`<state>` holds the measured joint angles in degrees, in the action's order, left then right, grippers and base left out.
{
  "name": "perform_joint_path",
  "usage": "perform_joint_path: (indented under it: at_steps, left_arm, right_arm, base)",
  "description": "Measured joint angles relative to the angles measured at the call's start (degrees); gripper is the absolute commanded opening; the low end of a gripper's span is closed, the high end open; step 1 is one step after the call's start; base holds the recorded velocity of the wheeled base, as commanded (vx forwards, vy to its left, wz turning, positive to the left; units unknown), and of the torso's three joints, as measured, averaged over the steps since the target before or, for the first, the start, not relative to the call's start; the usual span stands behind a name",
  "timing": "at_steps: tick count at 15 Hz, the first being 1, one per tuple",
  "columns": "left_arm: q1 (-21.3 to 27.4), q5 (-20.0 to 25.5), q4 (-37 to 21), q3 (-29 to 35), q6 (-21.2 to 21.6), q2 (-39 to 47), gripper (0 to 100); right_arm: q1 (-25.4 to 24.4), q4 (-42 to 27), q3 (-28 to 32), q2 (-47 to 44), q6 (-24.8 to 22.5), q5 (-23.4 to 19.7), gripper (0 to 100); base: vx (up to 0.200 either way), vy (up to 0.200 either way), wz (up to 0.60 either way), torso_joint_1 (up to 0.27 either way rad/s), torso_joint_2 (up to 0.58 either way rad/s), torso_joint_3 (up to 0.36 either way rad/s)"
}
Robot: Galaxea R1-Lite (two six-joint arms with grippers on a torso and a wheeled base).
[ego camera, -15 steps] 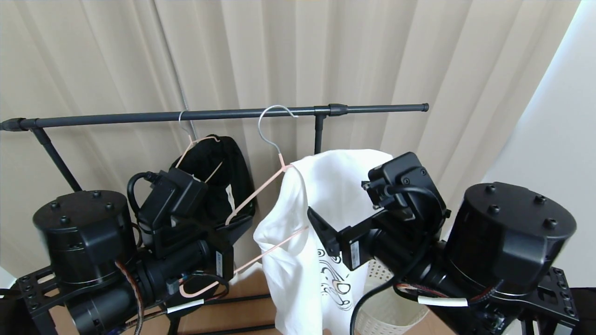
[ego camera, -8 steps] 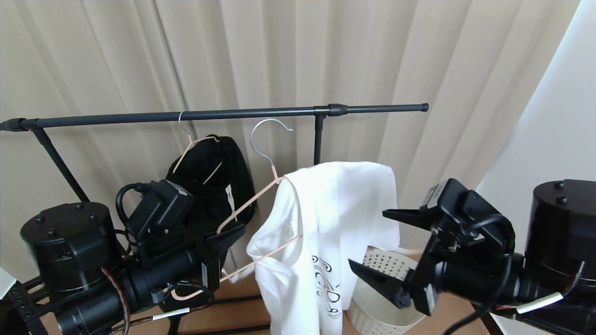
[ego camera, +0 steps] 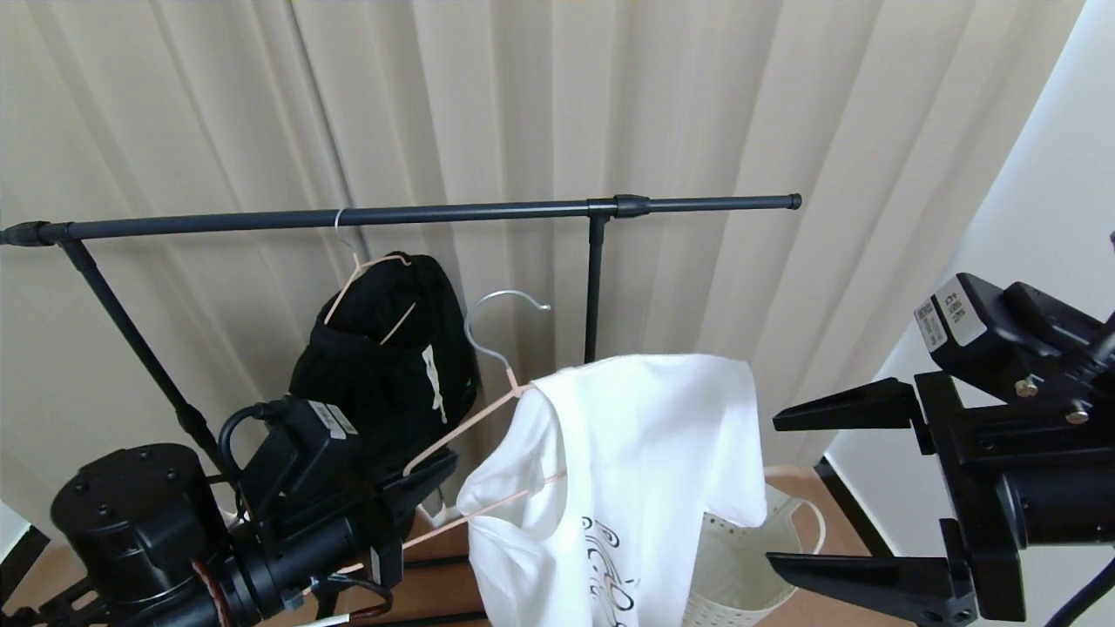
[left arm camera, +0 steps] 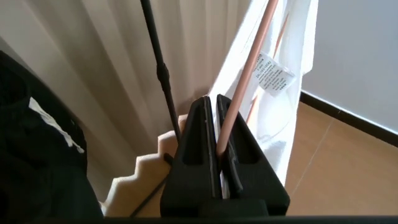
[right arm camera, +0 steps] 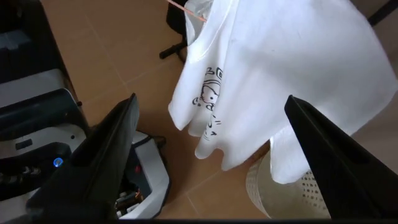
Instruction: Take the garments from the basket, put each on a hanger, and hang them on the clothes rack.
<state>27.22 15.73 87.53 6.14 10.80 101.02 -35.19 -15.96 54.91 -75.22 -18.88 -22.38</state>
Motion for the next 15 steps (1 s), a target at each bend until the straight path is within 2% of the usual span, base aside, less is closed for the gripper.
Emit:
perform_joint_path:
  at_steps: [1,4,8,11,15]
  left_arm:
    - [0.41,0.01,2.11,-1.49,1.38,1.68,0]
    - [2.05,0.00,2.30,-4.24,3.23,4.99,0]
    - [3.58,0.00,2.46,-5.00,3.18,6.36,0]
    - [4.06,0.01,2.44,-5.29,3.13,6.67,0]
    - [4.36,0.00,2.41,-5.55,3.10,6.86,0]
  right_arm:
    - [0.77,-4.27,3.11,-1.11,-2.13,-2.05,100]
    - [5.33,-15.98,12.26,-6.47,-14.20,-6.74,100]
    - [8.94,-33.39,26.60,-16.76,-28.38,-8.08,100]
    - [9.46,-34.24,30.54,-24.20,-31.72,-8.30,100]
    - [9.48,-32.38,31.34,-29.96,-31.98,-8.44,100]
  base:
    - [0.000,0.000,0.00,0.000,0.00,0.000]
    - [0.000,0.000,0.00,0.000,0.00,0.000]
    - [0.000,0.000,0.00,0.000,0.00,0.000]
    - [0.000,0.000,0.00,0.000,0.00,0.000]
    - [0.000,0.000,0.00,0.000,0.00,0.000]
